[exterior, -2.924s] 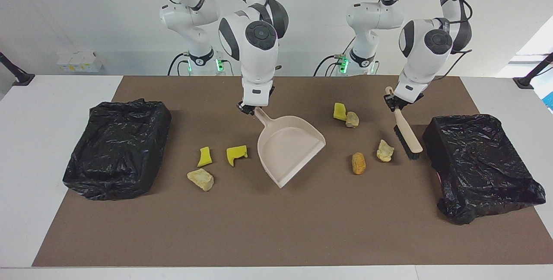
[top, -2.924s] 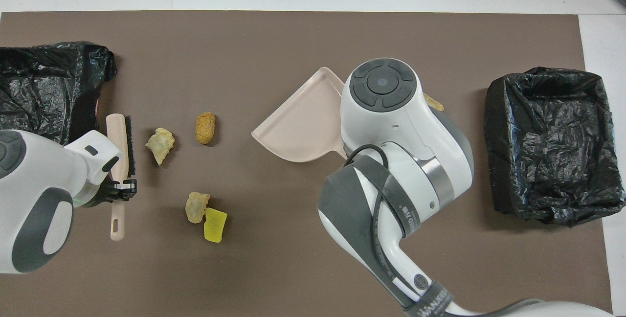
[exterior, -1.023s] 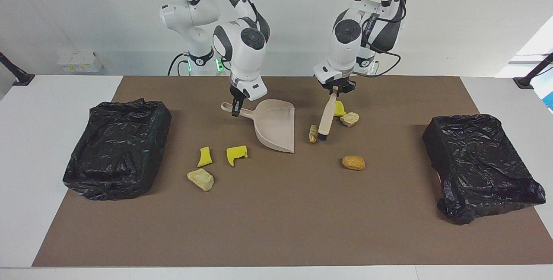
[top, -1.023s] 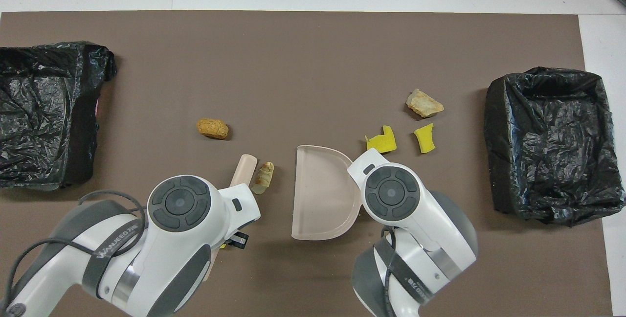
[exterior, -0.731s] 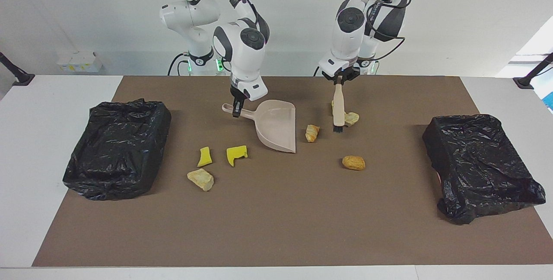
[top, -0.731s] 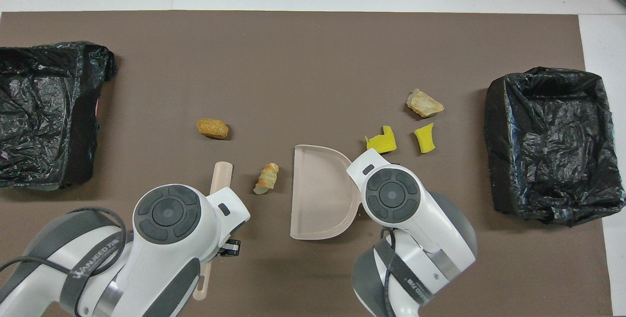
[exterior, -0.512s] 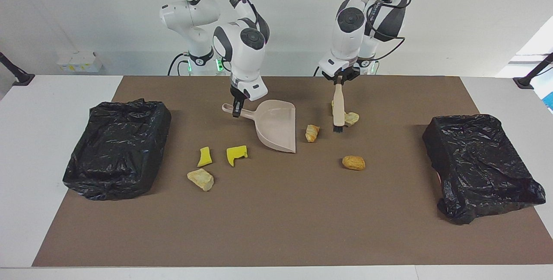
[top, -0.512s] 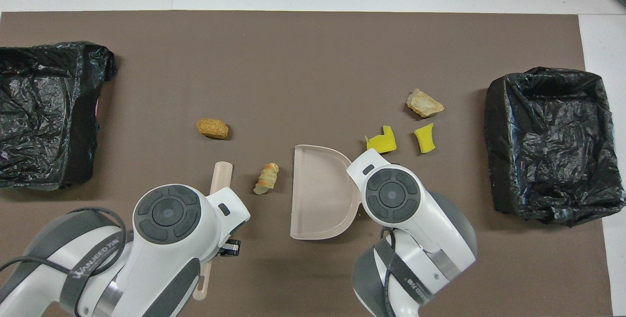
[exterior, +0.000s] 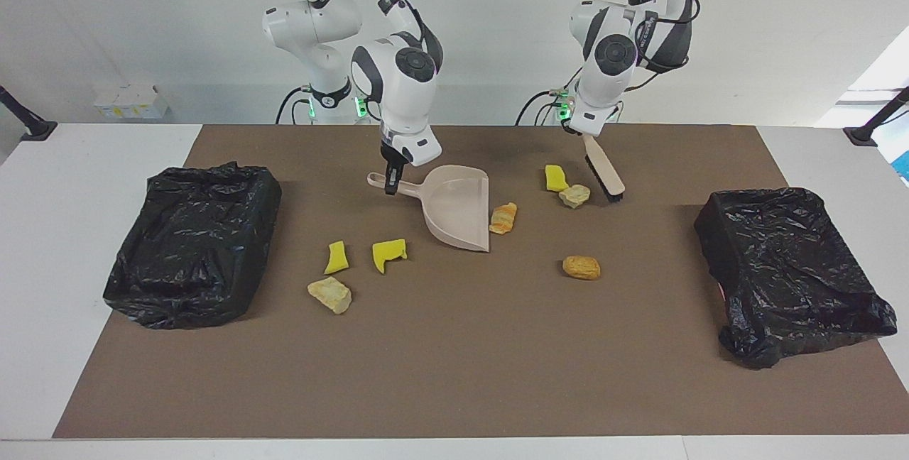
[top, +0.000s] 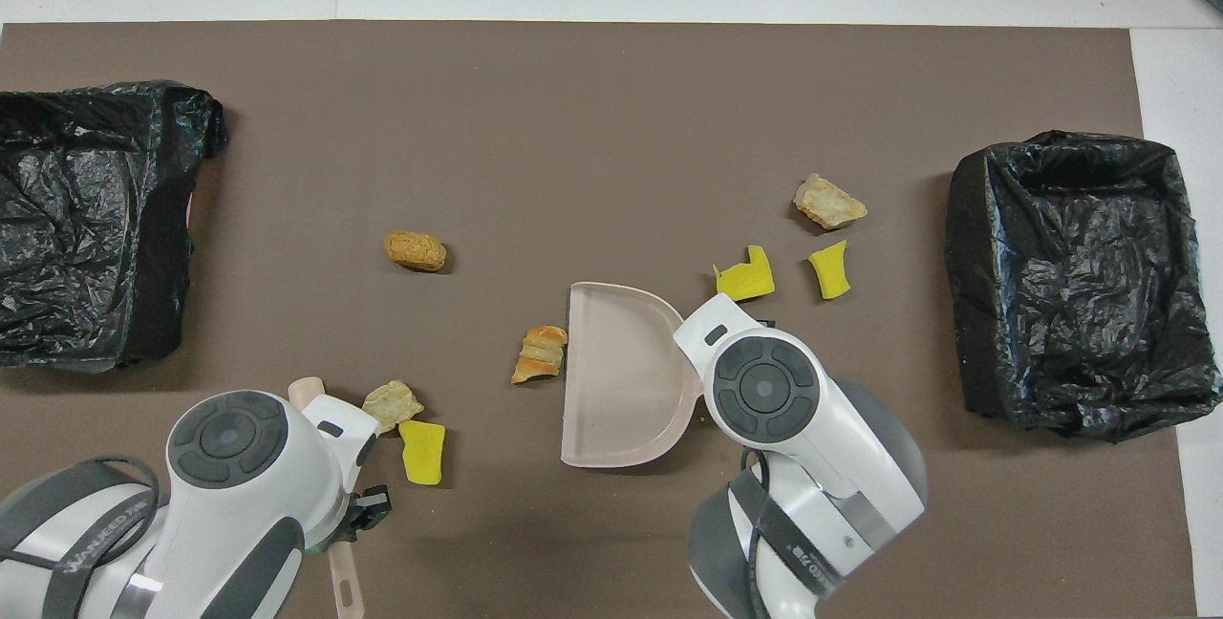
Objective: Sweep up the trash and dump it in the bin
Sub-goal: 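Sweep trash into the dustpan with the left gripper's brush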
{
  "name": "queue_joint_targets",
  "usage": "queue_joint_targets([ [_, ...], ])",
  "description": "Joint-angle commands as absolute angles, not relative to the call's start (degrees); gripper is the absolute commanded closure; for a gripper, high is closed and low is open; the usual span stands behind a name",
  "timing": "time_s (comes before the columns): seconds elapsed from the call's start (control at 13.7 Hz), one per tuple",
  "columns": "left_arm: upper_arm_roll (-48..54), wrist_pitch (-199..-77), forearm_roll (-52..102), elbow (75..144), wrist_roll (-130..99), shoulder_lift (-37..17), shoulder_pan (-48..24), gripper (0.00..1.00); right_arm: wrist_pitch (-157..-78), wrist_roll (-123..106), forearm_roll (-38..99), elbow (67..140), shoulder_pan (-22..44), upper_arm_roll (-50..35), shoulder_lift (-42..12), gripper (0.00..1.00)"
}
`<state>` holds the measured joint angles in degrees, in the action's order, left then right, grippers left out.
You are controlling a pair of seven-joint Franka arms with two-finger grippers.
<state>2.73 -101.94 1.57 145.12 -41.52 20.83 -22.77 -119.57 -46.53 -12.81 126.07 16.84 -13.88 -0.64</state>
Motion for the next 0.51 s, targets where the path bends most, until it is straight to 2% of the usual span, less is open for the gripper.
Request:
queue_joint_targets([
  [0.0,3.25,-107.21,1.93,149.05,-47.61,22.50,-23.29,1.00,-120.50,-48.08,-12.92,126.91,16.52,-14.24,-0.26,1.00],
  [0.29,3.34,-110.20,8.34,150.12,-48.43,21.80,-26.87,1.00,-119.88,-47.73,-12.92,127.18,17.84,-14.24,0.26,1.00],
  [0.44,3.34,-115.63,9.31,149.59,-51.05,18.04,-30.66,1.00,-119.88,-47.72,-12.92,127.26,17.84,-14.24,0.26,1.00],
])
